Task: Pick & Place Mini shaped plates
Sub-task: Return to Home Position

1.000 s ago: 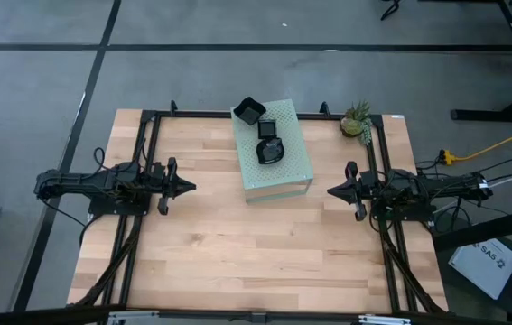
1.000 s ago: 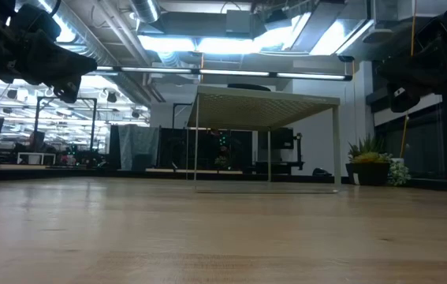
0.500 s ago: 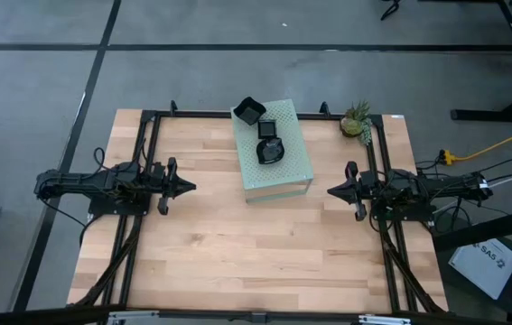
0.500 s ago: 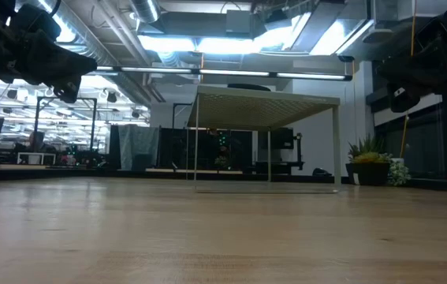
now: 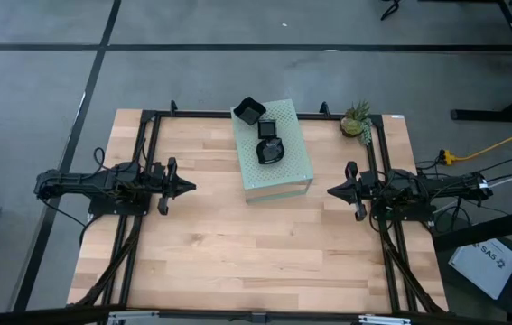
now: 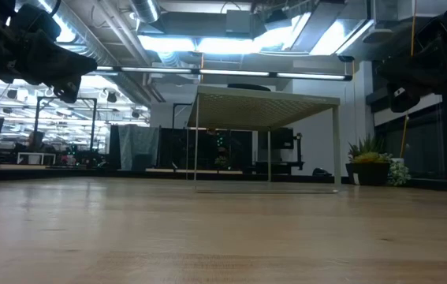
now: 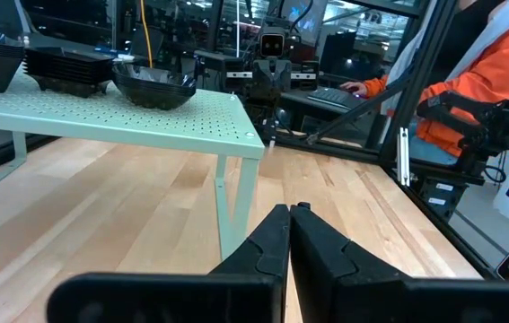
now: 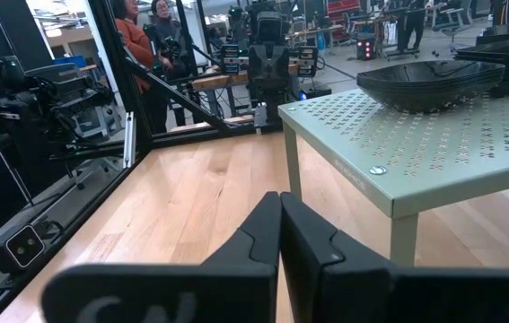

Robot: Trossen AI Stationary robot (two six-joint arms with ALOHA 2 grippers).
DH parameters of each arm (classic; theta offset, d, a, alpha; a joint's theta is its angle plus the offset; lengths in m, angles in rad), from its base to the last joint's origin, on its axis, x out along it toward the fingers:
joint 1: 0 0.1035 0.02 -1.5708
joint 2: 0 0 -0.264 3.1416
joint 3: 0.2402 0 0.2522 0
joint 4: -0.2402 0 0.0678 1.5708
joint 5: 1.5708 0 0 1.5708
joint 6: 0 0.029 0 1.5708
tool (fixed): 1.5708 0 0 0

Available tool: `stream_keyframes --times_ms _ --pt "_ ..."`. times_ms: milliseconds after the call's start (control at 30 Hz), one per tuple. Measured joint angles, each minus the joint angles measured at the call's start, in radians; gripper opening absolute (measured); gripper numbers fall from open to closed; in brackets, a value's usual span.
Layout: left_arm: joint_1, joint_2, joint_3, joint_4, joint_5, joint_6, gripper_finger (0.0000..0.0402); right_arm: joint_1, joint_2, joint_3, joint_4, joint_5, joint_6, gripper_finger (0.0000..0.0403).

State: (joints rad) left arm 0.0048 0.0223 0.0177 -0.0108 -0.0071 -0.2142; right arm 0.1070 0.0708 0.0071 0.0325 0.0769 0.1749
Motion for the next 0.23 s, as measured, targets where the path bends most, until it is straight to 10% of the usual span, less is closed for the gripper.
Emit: stream_keyframes --times_ms 233 --pt "0.000 0.000 0.000 0.000 0.000 0.000 0.0010 0.000 0.000 0.000 0.000 0.000 0.000 0.0009"
